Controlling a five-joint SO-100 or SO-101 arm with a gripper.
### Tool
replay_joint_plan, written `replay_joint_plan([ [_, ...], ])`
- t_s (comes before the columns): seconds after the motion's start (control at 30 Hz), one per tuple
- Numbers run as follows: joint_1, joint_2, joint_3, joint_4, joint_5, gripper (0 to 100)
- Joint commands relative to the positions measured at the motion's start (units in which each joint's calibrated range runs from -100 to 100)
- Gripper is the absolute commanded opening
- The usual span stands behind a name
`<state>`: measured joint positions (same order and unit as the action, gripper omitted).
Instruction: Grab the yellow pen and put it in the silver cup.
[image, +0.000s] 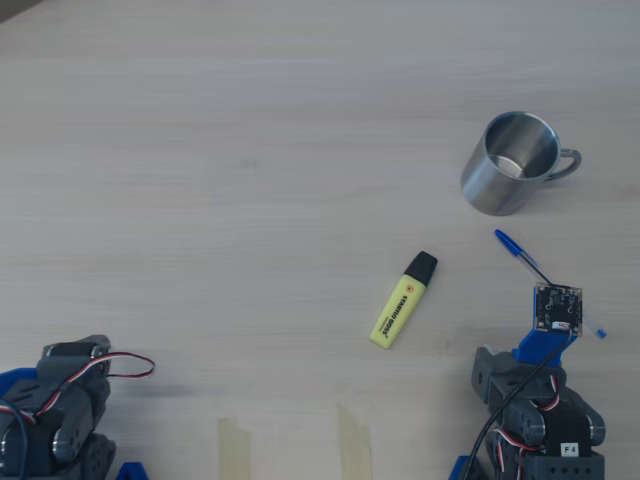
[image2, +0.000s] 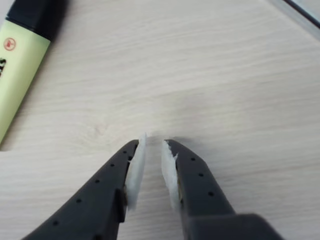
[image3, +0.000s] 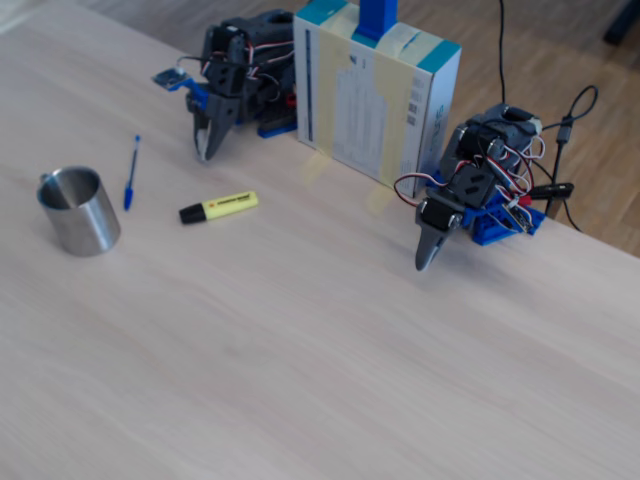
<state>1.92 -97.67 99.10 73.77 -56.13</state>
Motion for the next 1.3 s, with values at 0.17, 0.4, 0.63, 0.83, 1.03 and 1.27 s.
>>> replay_joint_plan([
  [0.17,2.5,0.5,0.6,0.7,0.1,8],
  [0.4,2.5,0.5,0.6,0.7,0.1,8],
  [0.63,3.1,0.5,0.6,0.7,-0.2,8],
  [0.83,3.8,1.0,0.4,0.1,-0.3,7],
  [1.03,5.7,1.2,-4.1,-0.6,-0.4,8],
  [1.27,5.6,8.2,-12.7,0.1,-1.7,25],
])
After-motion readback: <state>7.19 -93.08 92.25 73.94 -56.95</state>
